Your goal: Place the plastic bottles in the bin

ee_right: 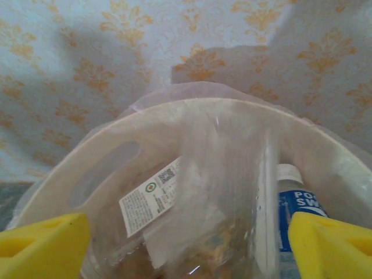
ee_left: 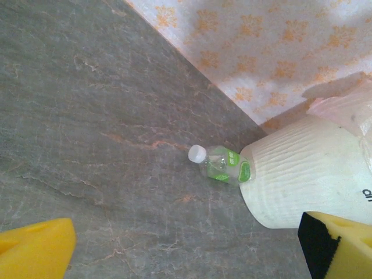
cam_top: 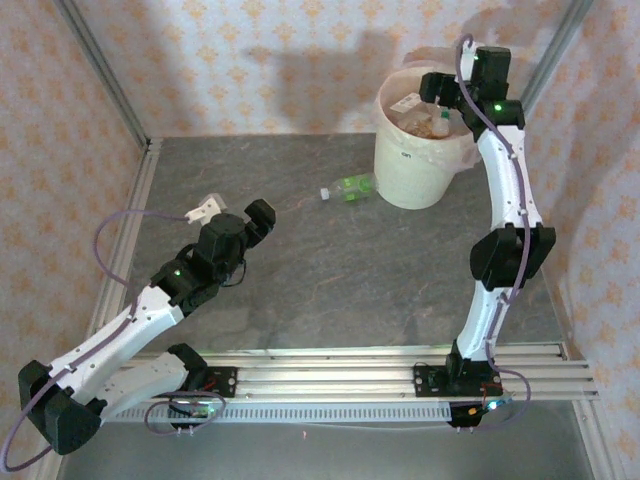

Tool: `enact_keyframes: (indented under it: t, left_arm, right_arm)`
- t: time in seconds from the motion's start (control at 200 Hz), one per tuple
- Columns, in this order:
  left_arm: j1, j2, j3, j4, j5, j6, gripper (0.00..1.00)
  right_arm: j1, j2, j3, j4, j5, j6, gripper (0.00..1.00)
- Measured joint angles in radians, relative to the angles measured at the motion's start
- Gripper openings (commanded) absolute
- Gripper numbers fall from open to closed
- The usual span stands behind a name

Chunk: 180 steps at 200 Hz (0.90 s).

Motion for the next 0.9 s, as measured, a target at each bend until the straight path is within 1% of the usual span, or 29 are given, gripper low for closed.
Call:
enact_keyframes:
  t: [0.06,0.19,0.325,0.42,0.525,0.651,0.756,0.821,0.901]
  left_arm:
    - [0.0,0.003,0.0,0.0,-0.001,0.0,1.0]
    - [0.0,0.019,0.0,0.008,0.0,0.0,1.0]
    - [0.008,0.042,0.0,0.021,0.002,0.0,1.0]
    - [0.012,0.062,0.001,0.026,0.009,0.0,1.0]
    - [0.013,0.084,0.002,0.031,0.022,0.0,1.0]
    - [0.013,0.101,0.003,0.039,0.034,0.0,1.0]
    - [0.013,0.106,0.003,0.041,0.048,0.0,1.0]
    - [0.013,0.107,0.003,0.042,0.052,0.0,1.0]
    - [0.015,0.107,0.003,0.042,0.053,0.0,1.0]
  right_arm:
    - [0.002,0.0,0.006,-0.013,0.034,0.01,0.95]
    - [0.001,-0.001,0.015,-0.015,0.08,0.028,0.96]
    - [0.001,-0.014,0.014,-0.012,0.094,0.067,0.97]
    - [0.002,-0.054,-0.014,0.008,0.05,0.094,1.0]
    - [0.011,-0.148,-0.116,0.064,-0.025,0.12,0.99]
    - [0.056,-0.268,-0.264,0.155,-0.085,0.153,0.99]
    - [0.106,-0.293,-0.302,0.175,-0.18,0.143,0.99]
    - [0.149,-0.29,-0.302,0.157,-0.187,0.106,0.99]
    - [0.196,-0.288,-0.306,0.137,-0.155,0.071,0.99]
